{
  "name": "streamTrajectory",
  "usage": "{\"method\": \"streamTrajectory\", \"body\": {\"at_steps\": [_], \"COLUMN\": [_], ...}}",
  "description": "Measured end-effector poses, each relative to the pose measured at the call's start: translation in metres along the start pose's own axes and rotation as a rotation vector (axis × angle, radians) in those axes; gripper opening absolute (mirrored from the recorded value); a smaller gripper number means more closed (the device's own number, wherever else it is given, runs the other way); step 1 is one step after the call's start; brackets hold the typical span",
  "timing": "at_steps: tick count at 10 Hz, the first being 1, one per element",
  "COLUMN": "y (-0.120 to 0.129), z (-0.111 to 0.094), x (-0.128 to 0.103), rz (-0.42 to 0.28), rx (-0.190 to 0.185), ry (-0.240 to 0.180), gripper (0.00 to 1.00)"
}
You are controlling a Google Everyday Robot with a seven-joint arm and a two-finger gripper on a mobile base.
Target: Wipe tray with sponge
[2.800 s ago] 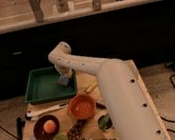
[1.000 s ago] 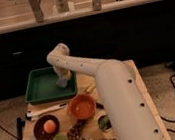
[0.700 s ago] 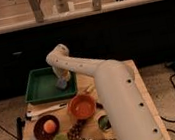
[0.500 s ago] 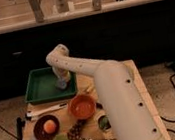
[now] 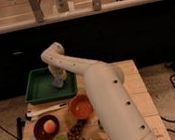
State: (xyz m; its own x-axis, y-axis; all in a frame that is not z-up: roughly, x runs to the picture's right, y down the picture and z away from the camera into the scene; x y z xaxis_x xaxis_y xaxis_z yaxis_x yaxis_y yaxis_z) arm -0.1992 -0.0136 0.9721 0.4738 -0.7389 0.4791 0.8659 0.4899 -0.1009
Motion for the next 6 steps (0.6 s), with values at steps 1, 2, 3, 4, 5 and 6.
{"method": "streamTrajectory", "body": {"at_steps": [1, 2, 3, 4, 5, 6], "y": [-0.013, -0.018, -0.018, -0.017, -0.011, -0.003], "z": [0.003, 0.005, 0.005, 0.004, 0.002, -0.001], "x": [-0.013, -0.022, -0.031, -0.050, -0.059, -0.071], "rz": [-0.044, -0.075, -0.098, -0.130, -0.147, -0.162], "rx": [0.000, -0.003, -0.009, -0.009, -0.012, -0.011], "ry": [-0.014, -0.025, -0.032, -0.045, -0.049, -0.052], "gripper": [0.01, 0.01, 0.01, 0.01, 0.01, 0.01]}}
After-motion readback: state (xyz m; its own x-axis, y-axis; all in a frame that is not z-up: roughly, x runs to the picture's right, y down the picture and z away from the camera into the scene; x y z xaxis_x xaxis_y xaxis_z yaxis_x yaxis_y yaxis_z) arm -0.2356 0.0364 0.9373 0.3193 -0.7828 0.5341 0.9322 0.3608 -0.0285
